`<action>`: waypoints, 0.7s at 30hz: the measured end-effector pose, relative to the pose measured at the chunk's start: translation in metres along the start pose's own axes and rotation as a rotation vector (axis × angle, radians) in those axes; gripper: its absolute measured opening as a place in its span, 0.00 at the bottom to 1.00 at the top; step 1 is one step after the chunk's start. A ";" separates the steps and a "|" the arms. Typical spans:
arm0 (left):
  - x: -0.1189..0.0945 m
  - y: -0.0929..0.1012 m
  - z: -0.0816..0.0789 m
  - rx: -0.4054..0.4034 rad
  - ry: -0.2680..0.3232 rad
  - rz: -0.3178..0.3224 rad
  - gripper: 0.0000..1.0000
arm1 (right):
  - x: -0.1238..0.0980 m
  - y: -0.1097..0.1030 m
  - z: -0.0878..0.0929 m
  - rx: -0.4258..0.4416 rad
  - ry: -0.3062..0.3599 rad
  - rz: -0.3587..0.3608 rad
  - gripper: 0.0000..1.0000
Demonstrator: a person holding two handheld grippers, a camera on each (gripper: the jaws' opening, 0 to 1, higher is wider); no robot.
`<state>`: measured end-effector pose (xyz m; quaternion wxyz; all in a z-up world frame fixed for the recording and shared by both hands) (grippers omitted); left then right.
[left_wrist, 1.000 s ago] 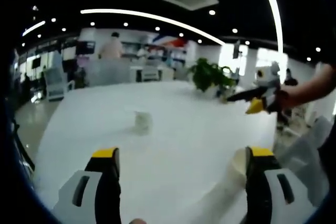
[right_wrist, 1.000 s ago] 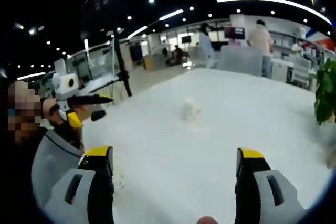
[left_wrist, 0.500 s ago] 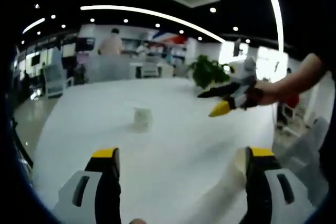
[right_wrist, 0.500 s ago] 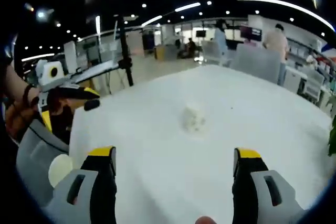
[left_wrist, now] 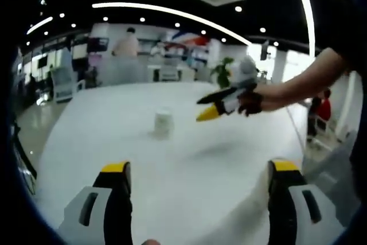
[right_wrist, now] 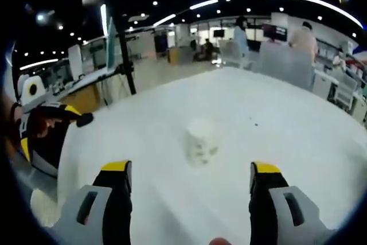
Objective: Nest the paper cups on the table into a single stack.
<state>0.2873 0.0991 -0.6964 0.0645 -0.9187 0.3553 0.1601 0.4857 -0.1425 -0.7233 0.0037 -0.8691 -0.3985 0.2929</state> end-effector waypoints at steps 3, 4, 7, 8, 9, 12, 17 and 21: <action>0.003 0.001 0.000 0.000 0.007 -0.009 0.98 | 0.013 0.007 0.000 0.022 -0.006 -0.001 0.81; 0.003 0.001 0.000 0.001 0.006 -0.008 0.98 | 0.017 0.008 -0.001 0.021 -0.006 -0.002 0.80; 0.004 0.002 0.001 -0.009 0.012 -0.001 0.98 | 0.029 0.012 -0.005 0.000 -0.010 -0.001 0.76; 0.005 0.002 0.003 -0.013 0.009 0.004 0.98 | 0.033 0.014 -0.008 -0.016 -0.004 0.003 0.76; 0.005 0.002 0.004 -0.014 0.004 0.007 0.98 | 0.039 0.014 -0.012 -0.054 0.014 -0.004 0.76; 0.004 0.001 0.004 -0.001 -0.001 0.009 0.98 | 0.049 0.012 -0.016 -0.066 0.003 -0.002 0.72; 0.002 0.000 0.004 -0.007 0.005 0.014 0.98 | 0.062 0.008 -0.020 -0.068 -0.008 0.011 0.66; 0.002 0.001 0.007 -0.005 -0.004 0.026 0.97 | 0.073 0.010 -0.020 -0.054 -0.018 0.013 0.63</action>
Point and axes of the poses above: the point that each gripper's makers call its tool centre point, and the gripper's own axes: x roughly forward along the fingers, y roughly to its right, z roughly out of its underside, the point moved 9 cm from there along -x, roughly backward along the fingers, and after that the axes turned 11 degrees about x, right-handed, at the moved point
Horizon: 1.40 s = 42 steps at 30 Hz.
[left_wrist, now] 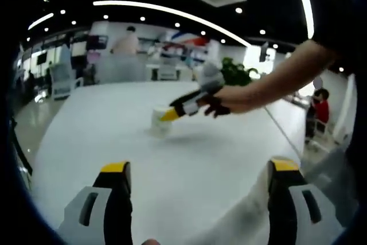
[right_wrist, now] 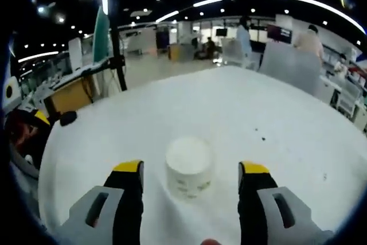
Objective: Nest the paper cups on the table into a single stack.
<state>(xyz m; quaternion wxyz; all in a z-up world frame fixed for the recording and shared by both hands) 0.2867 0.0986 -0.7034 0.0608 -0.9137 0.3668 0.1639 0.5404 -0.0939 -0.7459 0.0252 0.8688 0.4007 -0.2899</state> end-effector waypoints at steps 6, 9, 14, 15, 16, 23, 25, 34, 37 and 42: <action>-0.001 0.001 0.002 0.005 -0.012 0.014 0.97 | 0.010 -0.004 -0.004 -0.003 -0.006 -0.010 0.56; -0.003 0.004 0.001 0.002 -0.006 0.020 0.98 | 0.015 -0.003 -0.004 -0.009 -0.022 -0.010 0.50; -0.007 0.004 0.001 0.007 -0.010 0.026 0.97 | 0.019 0.001 -0.010 -0.032 -0.013 -0.015 0.40; -0.007 0.003 0.001 0.002 -0.008 0.022 0.98 | 0.019 0.000 -0.010 -0.036 -0.018 -0.017 0.38; -0.008 0.002 0.001 -0.003 -0.004 0.018 0.97 | 0.019 -0.002 -0.010 -0.045 -0.026 -0.019 0.37; -0.009 0.003 -0.002 -0.003 0.003 0.020 0.97 | 0.014 -0.006 -0.008 -0.075 -0.038 -0.034 0.36; -0.009 0.004 -0.002 -0.006 0.006 0.020 0.97 | 0.013 -0.006 -0.008 -0.073 -0.041 -0.035 0.36; -0.008 0.009 -0.006 -0.005 0.023 0.029 0.97 | -0.007 -0.022 -0.012 -0.063 -0.026 -0.055 0.36; -0.008 0.011 -0.008 -0.004 0.023 0.038 0.97 | -0.015 -0.021 -0.013 -0.064 -0.018 -0.057 0.36; -0.008 0.011 -0.016 -0.004 0.047 0.039 0.98 | -0.036 -0.032 -0.016 -0.097 -0.011 -0.066 0.36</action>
Point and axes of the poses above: the point that each gripper's makers call its tool centre point, and the gripper's own axes: x roughly forward along the fingers, y roughly to its right, z roughly out of its underside, the point moved 9 cm from there along -x, roughly backward along the fingers, and after that the axes turned 11 degrees about x, right-handed, at the moved point
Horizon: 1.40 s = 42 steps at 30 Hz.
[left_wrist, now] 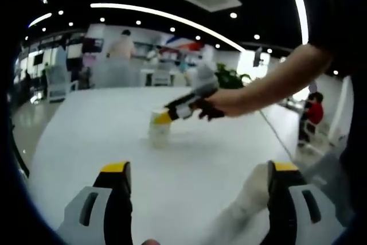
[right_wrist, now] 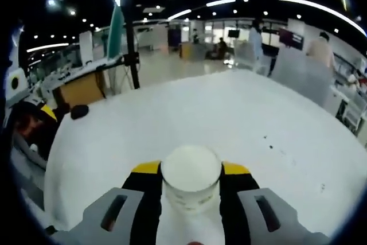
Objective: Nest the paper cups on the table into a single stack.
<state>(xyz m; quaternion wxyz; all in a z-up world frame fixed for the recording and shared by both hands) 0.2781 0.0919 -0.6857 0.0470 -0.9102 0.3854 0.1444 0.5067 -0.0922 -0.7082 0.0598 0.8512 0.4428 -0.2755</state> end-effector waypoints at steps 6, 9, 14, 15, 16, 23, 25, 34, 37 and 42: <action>0.001 0.006 -0.011 0.037 0.013 0.028 0.97 | -0.026 -0.007 -0.011 -0.010 0.034 -0.001 0.36; -0.001 0.009 -0.015 0.027 0.022 0.037 0.98 | -0.038 -0.011 -0.018 -0.012 0.054 -0.002 0.36; -0.001 0.017 -0.017 0.037 0.013 0.065 0.97 | -0.064 -0.018 -0.026 -0.006 0.085 -0.002 0.36; -0.001 0.019 -0.017 0.041 0.015 0.068 0.98 | -0.071 -0.020 -0.027 -0.005 0.092 0.002 0.36; -0.001 0.020 -0.018 0.043 0.013 0.072 0.97 | -0.076 -0.022 -0.028 -0.004 0.099 0.010 0.36; 0.006 0.031 -0.017 0.050 -0.004 0.104 0.97 | -0.116 -0.042 -0.025 -0.003 0.141 0.009 0.36; 0.008 0.035 -0.018 0.059 -0.005 0.114 0.97 | -0.126 -0.046 -0.022 -0.004 0.142 0.010 0.36; 0.011 0.043 -0.018 0.076 -0.016 0.123 0.97 | -0.164 -0.064 -0.009 0.046 0.176 -0.003 0.36; 0.009 0.046 -0.024 0.104 -0.009 0.126 0.97 | -0.172 -0.072 -0.006 0.029 0.182 -0.008 0.36; 0.008 0.047 -0.026 0.106 -0.006 0.136 0.97 | -0.185 -0.087 -0.003 0.034 0.199 -0.019 0.36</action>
Point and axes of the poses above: the point that each gripper's makers call its tool centre point, and the gripper's own axes: x roughly forward along the fingers, y roughly to its right, z roughly out of its underside, the point moved 9 cm from there along -x, roughly backward along the fingers, and after that the axes turned 11 degrees about x, right-handed, at the moved point
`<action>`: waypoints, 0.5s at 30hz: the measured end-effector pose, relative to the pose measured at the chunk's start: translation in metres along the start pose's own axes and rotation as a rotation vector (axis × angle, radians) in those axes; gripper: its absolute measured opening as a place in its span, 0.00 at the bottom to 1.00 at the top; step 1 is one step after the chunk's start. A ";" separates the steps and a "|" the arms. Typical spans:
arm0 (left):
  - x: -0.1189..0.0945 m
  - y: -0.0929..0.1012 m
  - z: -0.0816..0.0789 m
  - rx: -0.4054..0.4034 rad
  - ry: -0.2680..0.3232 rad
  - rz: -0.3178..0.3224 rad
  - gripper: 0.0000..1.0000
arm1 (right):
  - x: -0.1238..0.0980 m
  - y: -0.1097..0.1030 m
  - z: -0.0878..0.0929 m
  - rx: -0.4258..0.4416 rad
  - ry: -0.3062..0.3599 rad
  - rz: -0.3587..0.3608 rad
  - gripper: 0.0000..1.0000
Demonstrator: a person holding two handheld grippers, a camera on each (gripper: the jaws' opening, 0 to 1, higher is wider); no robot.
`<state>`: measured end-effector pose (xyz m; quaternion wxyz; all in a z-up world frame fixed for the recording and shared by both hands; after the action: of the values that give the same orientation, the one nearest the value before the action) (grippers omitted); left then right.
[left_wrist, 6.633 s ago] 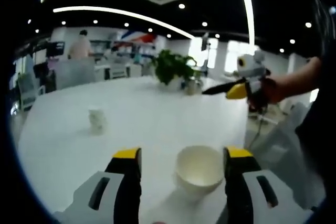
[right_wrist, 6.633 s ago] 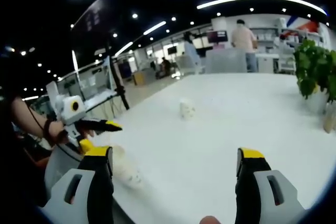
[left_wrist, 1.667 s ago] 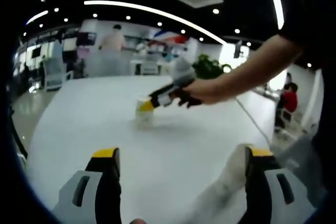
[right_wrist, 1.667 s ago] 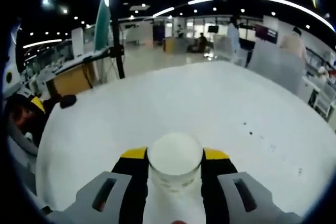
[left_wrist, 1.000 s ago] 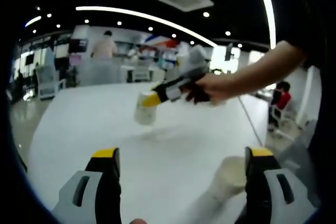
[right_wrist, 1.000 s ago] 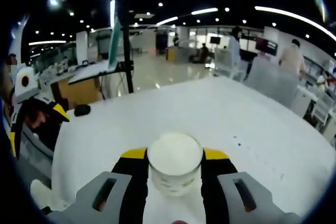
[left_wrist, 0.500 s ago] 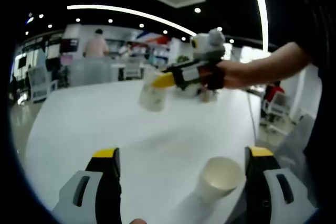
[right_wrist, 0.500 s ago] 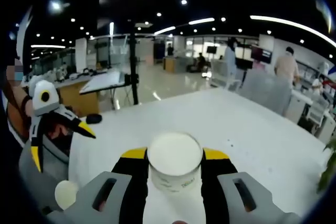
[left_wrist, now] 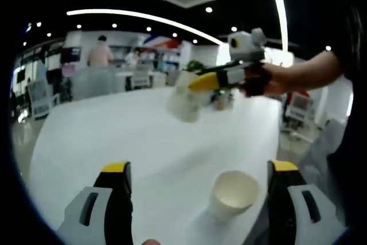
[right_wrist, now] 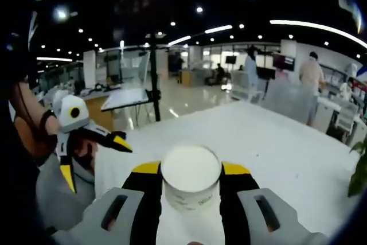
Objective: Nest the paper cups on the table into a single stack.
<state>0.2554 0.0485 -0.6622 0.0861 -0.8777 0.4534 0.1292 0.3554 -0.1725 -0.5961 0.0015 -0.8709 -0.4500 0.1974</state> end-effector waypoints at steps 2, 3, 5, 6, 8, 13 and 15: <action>-0.001 0.000 -0.001 -0.013 0.004 0.001 0.97 | -0.003 -0.007 -0.003 0.002 0.015 -0.004 0.36; -0.001 0.000 -0.001 -0.014 0.011 0.000 0.97 | -0.004 -0.010 -0.004 0.002 0.019 -0.007 0.36; -0.001 0.001 -0.001 -0.018 0.014 0.003 0.98 | -0.006 -0.017 -0.007 0.010 0.030 -0.015 0.36; -0.002 0.001 -0.001 -0.017 0.011 0.005 0.98 | -0.007 -0.019 -0.008 0.013 0.035 -0.017 0.36; -0.002 0.002 -0.002 -0.010 0.012 0.010 0.98 | -0.008 -0.025 -0.011 0.013 0.042 -0.024 0.36; -0.004 0.005 -0.005 -0.030 0.020 0.033 0.98 | -0.013 -0.036 -0.018 0.025 0.074 -0.029 0.36; -0.003 0.008 -0.006 -0.021 0.019 0.044 0.98 | -0.016 -0.039 -0.019 0.032 0.087 -0.029 0.36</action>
<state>0.2482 0.0450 -0.6555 0.0696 -0.8695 0.4721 0.1276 0.3227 -0.1588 -0.5661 0.0378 -0.8720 -0.4588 0.1666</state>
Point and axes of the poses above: the point that each gripper's makers call its tool centre point, and the gripper's own axes: x roughly forward along the fingers, y roughly to its right, z roughly out of its underside, the point moved 9 cm from there along -x, roughly backward along the fingers, and after that the axes turned 11 degrees about x, right-handed, at the moved point
